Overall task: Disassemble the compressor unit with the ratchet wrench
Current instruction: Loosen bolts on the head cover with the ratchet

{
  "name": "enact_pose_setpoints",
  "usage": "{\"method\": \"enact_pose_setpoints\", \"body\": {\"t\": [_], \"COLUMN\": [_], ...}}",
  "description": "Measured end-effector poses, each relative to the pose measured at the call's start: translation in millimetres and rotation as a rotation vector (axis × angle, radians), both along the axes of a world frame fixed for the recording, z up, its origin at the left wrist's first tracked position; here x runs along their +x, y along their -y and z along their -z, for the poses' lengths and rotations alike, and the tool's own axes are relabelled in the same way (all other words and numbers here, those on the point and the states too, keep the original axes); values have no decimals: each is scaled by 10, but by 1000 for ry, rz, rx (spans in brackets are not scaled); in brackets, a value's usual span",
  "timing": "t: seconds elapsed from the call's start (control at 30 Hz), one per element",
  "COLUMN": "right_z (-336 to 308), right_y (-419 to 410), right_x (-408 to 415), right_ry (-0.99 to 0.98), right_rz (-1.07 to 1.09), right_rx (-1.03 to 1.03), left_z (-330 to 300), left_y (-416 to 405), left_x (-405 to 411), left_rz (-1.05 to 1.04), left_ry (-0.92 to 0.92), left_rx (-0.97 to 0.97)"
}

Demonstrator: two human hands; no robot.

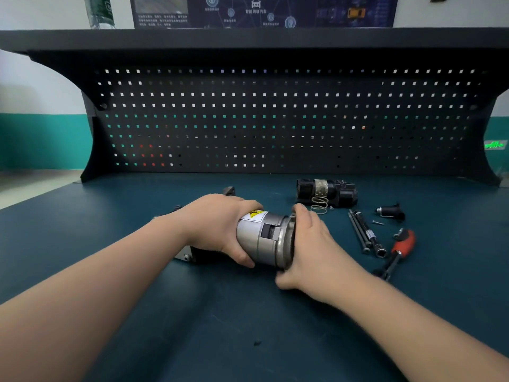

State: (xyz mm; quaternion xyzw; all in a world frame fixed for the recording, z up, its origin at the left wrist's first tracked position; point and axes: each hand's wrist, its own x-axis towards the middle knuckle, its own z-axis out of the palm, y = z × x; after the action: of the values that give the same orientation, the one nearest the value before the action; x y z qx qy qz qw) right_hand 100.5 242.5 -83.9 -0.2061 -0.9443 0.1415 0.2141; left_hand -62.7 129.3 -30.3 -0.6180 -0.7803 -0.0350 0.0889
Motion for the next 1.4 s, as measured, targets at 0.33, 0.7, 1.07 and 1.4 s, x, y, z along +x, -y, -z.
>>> {"method": "enact_pose_setpoints", "body": {"t": [0.33,0.7,1.07,1.4], "right_z": [-476,-682,-413,-746], "right_y": [-289,-1229,-1346,-153], "right_x": [274,-178,-629,-639], "right_ry": [-618,-400,-32,366], "right_rz": [-252,533,894,-163], "right_rx": [-1347,-1005,-468,-136], "left_z": [14,43,72,59], "left_y": [-7,-31,-46,31], "left_x": [-28,-55,-103,27], "left_rz": [-8,5,19,-58], "left_ry": [17,-9,-65,-127], "left_rx": [6,7,9,15]}}
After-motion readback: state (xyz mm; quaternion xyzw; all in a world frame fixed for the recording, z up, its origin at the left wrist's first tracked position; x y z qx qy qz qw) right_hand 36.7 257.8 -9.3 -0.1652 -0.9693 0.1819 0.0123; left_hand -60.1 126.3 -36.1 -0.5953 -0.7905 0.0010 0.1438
